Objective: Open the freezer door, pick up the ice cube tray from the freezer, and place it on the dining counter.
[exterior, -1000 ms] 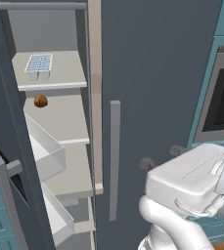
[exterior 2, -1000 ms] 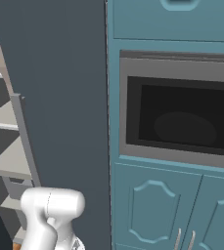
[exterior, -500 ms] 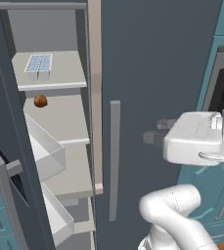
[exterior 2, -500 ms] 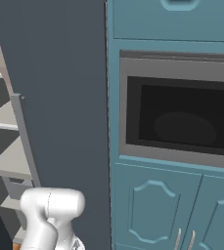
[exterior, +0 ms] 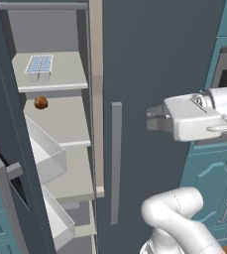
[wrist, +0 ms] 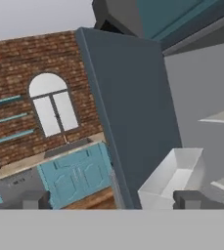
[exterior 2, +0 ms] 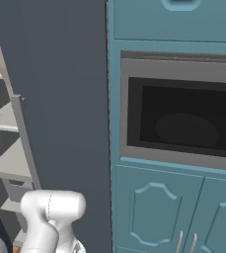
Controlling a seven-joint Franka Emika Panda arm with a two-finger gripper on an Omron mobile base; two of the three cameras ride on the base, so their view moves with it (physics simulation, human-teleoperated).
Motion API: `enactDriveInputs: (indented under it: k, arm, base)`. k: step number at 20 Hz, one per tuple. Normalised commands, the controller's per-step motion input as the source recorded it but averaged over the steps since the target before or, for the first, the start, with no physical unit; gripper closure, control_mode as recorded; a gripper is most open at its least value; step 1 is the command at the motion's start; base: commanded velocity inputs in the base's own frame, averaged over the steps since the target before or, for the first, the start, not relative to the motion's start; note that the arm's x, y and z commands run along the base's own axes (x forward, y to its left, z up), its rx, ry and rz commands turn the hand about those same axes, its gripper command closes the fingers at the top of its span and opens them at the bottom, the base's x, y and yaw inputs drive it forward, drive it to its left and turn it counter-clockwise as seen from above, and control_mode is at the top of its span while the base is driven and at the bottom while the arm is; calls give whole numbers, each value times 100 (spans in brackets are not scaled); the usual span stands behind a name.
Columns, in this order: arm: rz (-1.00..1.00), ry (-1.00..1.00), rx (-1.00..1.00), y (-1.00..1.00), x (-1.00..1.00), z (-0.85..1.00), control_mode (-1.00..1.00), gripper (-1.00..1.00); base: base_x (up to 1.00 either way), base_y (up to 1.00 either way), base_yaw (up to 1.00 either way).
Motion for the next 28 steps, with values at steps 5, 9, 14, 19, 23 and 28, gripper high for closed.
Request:
enactDriveInputs:
  k: [5,9,14,19,23,28]
  arm:
    - [19,-14,-1,24,21,-5,-100,-100]
    - [12,-20,0,23,9,-5,-100,-100]
    - [6,-10,0,38,18,-1,-100,-100]
    - [6,-8,0,43,16,0,-100,-100]
    - [11,-20,0,25,9,0,-100,-100]
    - [9,-15,0,34,10,0,-100,-100]
  base:
    - [0,0,0]
    - [0,0,0]
    - [0,0,0]
    - [0,0,0]
    - [0,0,0]
    - [0,0,0]
